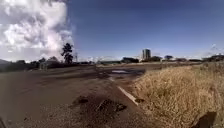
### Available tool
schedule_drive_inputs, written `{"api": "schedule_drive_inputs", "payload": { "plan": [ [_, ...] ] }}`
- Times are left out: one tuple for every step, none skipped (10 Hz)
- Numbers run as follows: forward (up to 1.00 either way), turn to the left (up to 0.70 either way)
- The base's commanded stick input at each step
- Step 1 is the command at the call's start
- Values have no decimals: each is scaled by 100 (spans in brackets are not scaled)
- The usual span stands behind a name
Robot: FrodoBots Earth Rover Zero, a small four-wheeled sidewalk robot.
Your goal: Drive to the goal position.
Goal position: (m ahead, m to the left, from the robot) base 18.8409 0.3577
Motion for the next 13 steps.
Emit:
{"api": "schedule_drive_inputs", "payload": {
  "plan": [
    [50, 0],
    [50, 0],
    [50, 1],
    [50, 8],
    [50, 17],
    [50, 34],
    [50, 50],
    [50, 50],
    [50, 0],
    [50, 0],
    [50, 0],
    [50, 0],
    [50, 0]
  ]
}}
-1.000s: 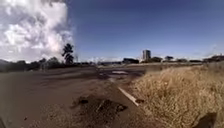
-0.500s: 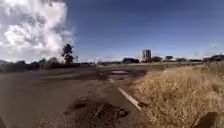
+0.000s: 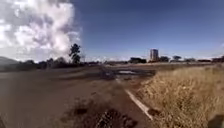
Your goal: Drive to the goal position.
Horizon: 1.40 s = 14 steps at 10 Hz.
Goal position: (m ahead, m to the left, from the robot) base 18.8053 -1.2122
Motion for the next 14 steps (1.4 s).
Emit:
{"api": "schedule_drive_inputs", "payload": {
  "plan": [
    [50, 0],
    [50, 0],
    [50, 0],
    [50, 0],
    [50, 0],
    [50, 0],
    [50, 0],
    [50, 0],
    [50, 0],
    [50, 0],
    [50, 0],
    [50, 0],
    [50, 0],
    [50, 0]
  ]
}}
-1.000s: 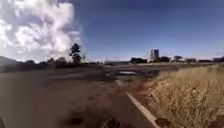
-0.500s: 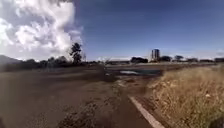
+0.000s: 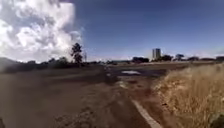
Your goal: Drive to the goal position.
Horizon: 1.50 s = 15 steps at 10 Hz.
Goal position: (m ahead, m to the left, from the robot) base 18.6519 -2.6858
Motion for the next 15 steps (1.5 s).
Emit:
{"api": "schedule_drive_inputs", "payload": {
  "plan": [
    [50, 0],
    [50, 0],
    [50, 0],
    [50, 0],
    [50, 0],
    [50, 0],
    [50, 0],
    [50, 0],
    [50, 0],
    [50, 0],
    [50, 0],
    [50, 0],
    [50, 0],
    [50, 0],
    [50, 0]
  ]
}}
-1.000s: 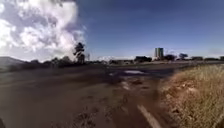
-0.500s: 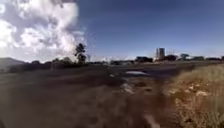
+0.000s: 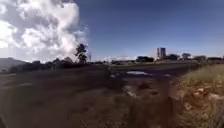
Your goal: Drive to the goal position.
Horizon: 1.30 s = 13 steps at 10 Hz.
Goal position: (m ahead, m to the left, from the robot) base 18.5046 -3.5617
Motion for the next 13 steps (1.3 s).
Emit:
{"api": "schedule_drive_inputs", "payload": {
  "plan": [
    [50, 0],
    [50, 0],
    [50, 0],
    [50, 0],
    [50, 0],
    [50, 0],
    [50, 0],
    [50, 0],
    [50, 0],
    [50, 0],
    [50, 0],
    [50, 0],
    [50, 0]
  ]
}}
